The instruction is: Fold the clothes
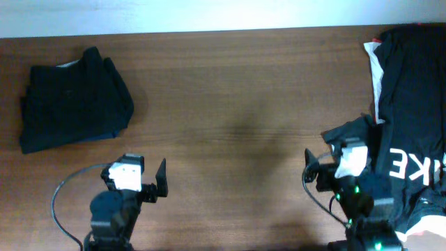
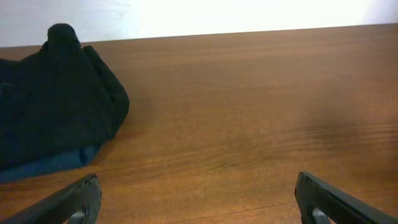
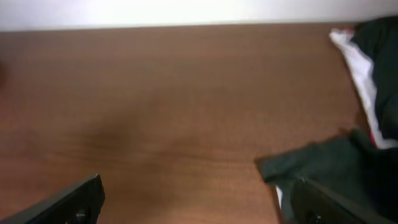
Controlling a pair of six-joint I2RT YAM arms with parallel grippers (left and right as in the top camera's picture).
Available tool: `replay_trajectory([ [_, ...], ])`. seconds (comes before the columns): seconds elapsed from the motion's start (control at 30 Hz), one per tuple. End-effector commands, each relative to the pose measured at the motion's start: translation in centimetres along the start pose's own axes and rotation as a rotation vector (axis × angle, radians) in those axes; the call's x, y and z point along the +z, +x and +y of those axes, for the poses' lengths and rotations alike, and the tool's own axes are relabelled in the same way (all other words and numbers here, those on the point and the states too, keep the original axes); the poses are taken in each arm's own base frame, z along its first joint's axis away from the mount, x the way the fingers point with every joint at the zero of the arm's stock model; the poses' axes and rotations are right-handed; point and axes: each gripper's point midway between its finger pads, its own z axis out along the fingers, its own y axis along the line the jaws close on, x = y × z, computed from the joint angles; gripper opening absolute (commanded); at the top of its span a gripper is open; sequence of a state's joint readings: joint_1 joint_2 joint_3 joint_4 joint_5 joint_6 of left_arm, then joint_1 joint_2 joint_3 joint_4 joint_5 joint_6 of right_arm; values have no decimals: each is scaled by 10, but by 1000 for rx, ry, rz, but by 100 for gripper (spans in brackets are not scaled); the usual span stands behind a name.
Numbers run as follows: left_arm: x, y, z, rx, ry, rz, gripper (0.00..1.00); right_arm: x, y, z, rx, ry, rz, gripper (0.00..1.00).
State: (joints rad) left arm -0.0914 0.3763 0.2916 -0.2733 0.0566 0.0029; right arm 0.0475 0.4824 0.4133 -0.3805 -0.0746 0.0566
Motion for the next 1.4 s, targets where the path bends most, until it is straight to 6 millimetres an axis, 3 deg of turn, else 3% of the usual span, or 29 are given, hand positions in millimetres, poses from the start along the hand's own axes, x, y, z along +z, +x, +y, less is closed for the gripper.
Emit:
replay_trajectory([
  [0.0, 6, -18, -2, -14, 13, 53, 99, 11, -18, 0, 17, 12, 113, 99],
  [0.17, 14, -19, -1, -24, 13, 198, 99, 37, -26, 0, 28, 13, 338, 99],
  [0.33, 22, -20, -1, -27, 14, 242, 99, 65, -27, -27, 20, 160, 433, 99],
  [0.43, 22, -18, -1, -28, 17, 252, 99, 74, -9, -60, 115, 331, 485, 99],
  [0.57, 22, -18, -1, -28, 16, 252, 99, 93, 30, -88, 199, 408, 608, 99],
  [0.87, 23, -15, -1, -29, 17, 261, 99, 143, 92, -105, 187, 426, 740, 100],
  [1.03, 22, -15, -1, -29, 16, 264, 99, 153, 118, -118, 159, 490, 787, 84],
  [1.13, 22, -15, -1, -29, 17, 264, 99, 154, 119, -122, 150, 509, 783, 75],
  [1.23, 22, -15, -1, -29, 16, 263, 99, 153, 116, -125, 142, 527, 778, 53],
  [1.37, 22, -15, -1, -29, 16, 264, 99, 153, 116, -125, 146, 528, 778, 32],
])
